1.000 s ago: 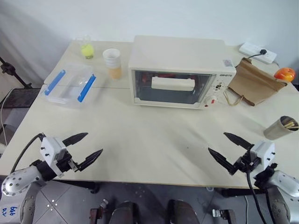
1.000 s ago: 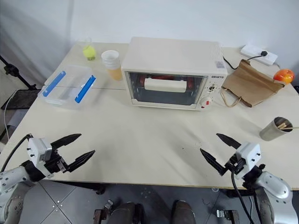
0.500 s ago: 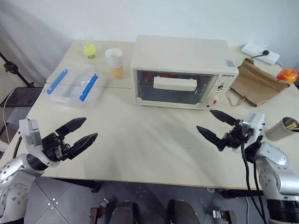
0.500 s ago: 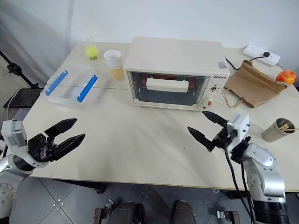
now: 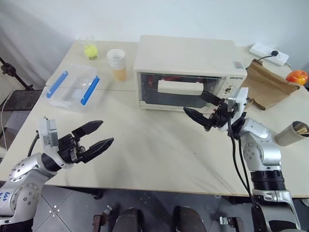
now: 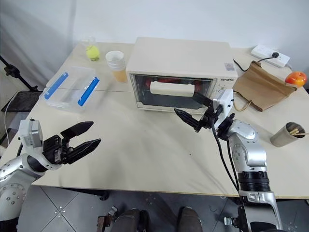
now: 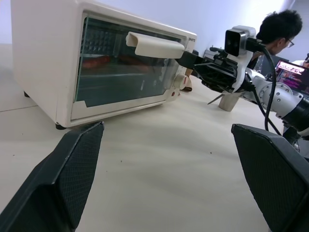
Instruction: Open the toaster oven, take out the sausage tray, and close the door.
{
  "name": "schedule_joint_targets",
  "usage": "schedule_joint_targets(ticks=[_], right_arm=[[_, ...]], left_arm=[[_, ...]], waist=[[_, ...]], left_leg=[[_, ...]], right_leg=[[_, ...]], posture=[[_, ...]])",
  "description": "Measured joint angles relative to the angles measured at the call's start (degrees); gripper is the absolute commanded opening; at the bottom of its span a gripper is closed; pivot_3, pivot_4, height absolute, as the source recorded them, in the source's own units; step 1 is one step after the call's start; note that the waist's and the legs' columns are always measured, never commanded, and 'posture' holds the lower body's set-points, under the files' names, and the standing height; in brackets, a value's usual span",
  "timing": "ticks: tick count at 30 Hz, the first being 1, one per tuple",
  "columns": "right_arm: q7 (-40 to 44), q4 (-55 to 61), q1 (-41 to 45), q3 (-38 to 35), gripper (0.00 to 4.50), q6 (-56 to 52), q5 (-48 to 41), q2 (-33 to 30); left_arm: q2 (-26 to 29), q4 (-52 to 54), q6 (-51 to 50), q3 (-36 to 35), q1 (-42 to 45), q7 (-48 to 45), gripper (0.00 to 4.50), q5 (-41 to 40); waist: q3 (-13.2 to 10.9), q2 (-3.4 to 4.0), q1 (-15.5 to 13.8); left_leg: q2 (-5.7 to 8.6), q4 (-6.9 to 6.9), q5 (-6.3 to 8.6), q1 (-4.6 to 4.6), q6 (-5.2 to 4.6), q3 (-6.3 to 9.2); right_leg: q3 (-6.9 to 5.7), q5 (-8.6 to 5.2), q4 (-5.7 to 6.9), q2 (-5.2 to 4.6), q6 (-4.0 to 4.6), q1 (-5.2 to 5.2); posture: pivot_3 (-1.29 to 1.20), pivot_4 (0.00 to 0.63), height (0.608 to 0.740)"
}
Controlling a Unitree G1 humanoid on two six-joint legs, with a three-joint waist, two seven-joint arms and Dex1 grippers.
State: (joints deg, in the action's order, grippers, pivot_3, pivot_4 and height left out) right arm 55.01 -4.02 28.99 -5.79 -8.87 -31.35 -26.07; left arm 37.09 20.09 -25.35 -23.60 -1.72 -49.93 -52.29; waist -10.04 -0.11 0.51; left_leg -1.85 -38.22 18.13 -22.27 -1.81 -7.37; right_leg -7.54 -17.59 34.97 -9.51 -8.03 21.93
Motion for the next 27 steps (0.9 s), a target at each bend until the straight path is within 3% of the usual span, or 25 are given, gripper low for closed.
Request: schedule_joint_targets(ticks=[7,11,16,19,22,27], right_arm=[[7.2,1.7,-3.1,2.1,4.49,7.7,4.0,-1.9],[11.7,1.0,-5.7,3.7,4.5,16.5,8.7,-3.4],[12.2,-1.4,-5.1,4.1,4.5,21.8,10.3,-3.2],[11.9,-3.2,-4.4,4.2,4.5,24.3,11.2,-2.8],[12.1,-3.6,-4.5,5.0,4.5,26.4,11.9,-2.7],[11.4,-4.1,-4.5,5.3,4.5,27.5,12.0,-2.7]], left_arm=[[-0.4,-0.7,-1.4,0.5,2.8,1.9,4.5,0.1],[-1.5,-5.2,-1.6,2.1,10.2,3.1,3.66,0.6],[-4.7,-13.1,-0.9,5.6,22.0,5.3,2.12,4.0],[-8.5,-22.6,2.6,10.4,33.3,5.3,1.13,9.7],[-11.1,-30.0,5.5,12.8,38.9,5.0,0.13,13.9],[-13.6,-40.4,9.6,15.1,44.7,3.1,0.03,19.0]], waist=[[0.0,0.0,1.0],[0.0,0.0,1.0],[0.0,-0.04,1.0],[0.0,-0.09,0.7],[-0.1,-0.09,1.2],[-0.1,-0.17,1.0]], left_leg=[[0.01,0.04,0.0,0.0,0.03,-0.06],[0.08,0.02,-0.01,-0.01,0.04,-0.09],[0.1,-0.02,-0.05,-0.01,0.1,-0.09],[0.15,-0.08,-0.09,0.0,0.1,-0.09],[0.16,0.05,-0.09,0.0,0.1,-0.13],[0.1,-0.04,-0.11,-0.03,0.12,-0.1]], right_leg=[[0.02,0.0,0.01,0.05,0.0,0.07],[0.03,0.0,0.02,0.06,0.0,0.08],[0.0,0.0,0.02,0.13,0.0,0.06],[0.0,0.01,0.0,0.13,-0.01,-0.01],[-0.02,0.01,-0.01,0.15,-0.02,0.06],[-0.05,0.01,0.12,0.22,-0.02,0.13]], posture=[[0.0,0.15,0.74],[0.0,0.15,0.74],[0.0,0.15,0.74],[0.0,0.15,0.74],[0.0,0.15,0.74],[0.0,0.15,0.74]])
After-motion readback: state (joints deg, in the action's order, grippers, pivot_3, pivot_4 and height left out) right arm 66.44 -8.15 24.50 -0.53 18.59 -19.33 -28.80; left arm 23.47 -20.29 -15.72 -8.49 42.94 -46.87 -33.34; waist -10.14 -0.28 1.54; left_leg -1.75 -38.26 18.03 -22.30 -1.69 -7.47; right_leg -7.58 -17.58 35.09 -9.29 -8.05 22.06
